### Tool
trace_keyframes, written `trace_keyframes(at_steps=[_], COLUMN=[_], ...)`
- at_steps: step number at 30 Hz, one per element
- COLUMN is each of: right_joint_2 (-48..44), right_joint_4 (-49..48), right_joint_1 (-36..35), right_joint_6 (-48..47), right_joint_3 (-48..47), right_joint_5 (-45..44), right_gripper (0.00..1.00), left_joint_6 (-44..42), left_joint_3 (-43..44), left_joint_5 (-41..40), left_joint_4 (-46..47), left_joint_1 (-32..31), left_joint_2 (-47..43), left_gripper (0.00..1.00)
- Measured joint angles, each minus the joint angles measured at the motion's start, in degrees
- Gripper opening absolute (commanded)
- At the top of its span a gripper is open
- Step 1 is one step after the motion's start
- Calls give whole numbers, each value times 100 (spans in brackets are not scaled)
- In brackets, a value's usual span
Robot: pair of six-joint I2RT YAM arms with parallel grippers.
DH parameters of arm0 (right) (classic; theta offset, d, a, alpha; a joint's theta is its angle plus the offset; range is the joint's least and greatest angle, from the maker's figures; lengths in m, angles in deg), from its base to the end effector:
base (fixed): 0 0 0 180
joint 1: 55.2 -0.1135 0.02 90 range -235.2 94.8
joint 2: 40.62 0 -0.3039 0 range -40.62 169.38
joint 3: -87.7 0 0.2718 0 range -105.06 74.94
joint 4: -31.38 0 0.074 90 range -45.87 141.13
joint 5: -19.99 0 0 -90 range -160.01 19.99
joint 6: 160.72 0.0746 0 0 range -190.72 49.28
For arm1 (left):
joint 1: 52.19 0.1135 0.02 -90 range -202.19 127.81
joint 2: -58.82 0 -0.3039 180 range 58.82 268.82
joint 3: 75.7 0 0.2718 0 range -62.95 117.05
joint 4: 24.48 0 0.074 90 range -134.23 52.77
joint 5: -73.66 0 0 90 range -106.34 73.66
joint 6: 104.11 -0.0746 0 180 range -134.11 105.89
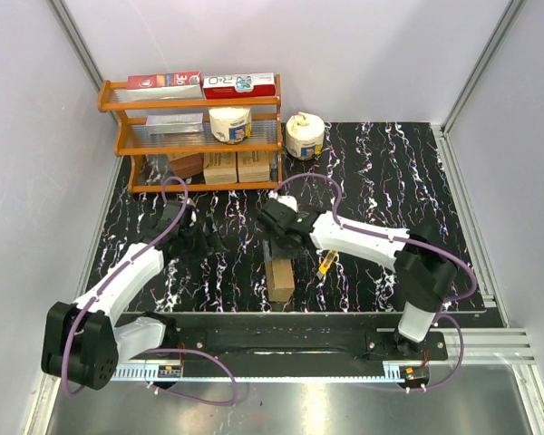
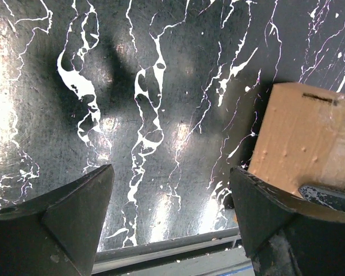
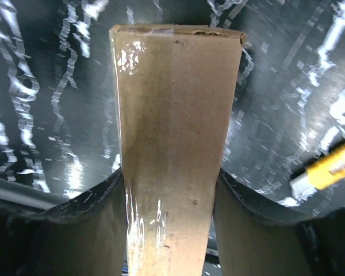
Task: Unpack the express box
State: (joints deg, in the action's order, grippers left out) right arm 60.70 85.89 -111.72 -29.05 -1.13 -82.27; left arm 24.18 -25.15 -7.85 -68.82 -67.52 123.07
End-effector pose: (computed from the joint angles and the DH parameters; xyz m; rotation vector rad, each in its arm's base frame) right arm 0.2352 0.3269 0.2175 -0.2916 2.6956 0.2262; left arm 0.2192 -0.0715 0.1975 -0.4743 2.6195 -0.5201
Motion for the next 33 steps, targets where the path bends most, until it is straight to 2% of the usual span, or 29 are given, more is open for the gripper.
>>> trace_keyframes(at_steps=[8, 14, 17, 18, 20, 21, 27, 30, 31, 33], right_joint_2=[-17, 588, 754, 754, 754, 754, 658, 348, 190, -166], right_joint_4=[-1794, -2931, -3528, -3665, -3779, -3768, -3335, -2889, -2747, -2483], right_joint_1=[649, 791, 970, 1034, 1117, 1145, 1163, 1163, 1163, 1163], right_joint_6=[20, 66, 173, 190, 232, 195, -15, -184, -227, -273], right_joint_3=[334, 326, 629, 721, 822, 887, 1054, 1054, 1054, 1051], right_joint_5=[1845, 2905, 3342, 3440, 3482, 3456, 2940, 2446, 2280, 1904], right_gripper=[48, 53, 66, 77, 90, 99, 100, 100, 100, 100], left_joint_6=[-33, -33, -33, -33, -33, -33, -42, -103, -131, -208], left_joint_3=[22, 22, 22, 24, 33, 44, 170, 251, 271, 299], left_joint_5=[-57, -116, -140, -144, -153, -162, -188, -190, -190, -195], left_joint_4=[-203, -291, -297, -299, -306, -308, -339, -339, -341, -345], left_joint_1=[35, 44, 44, 44, 44, 44, 46, 46, 46, 46], left_joint_2=[-168, -168, -164, -162, -144, -133, -39, -2, 0, -2], left_gripper=[86, 86, 86, 86, 86, 86, 86, 90, 97, 99])
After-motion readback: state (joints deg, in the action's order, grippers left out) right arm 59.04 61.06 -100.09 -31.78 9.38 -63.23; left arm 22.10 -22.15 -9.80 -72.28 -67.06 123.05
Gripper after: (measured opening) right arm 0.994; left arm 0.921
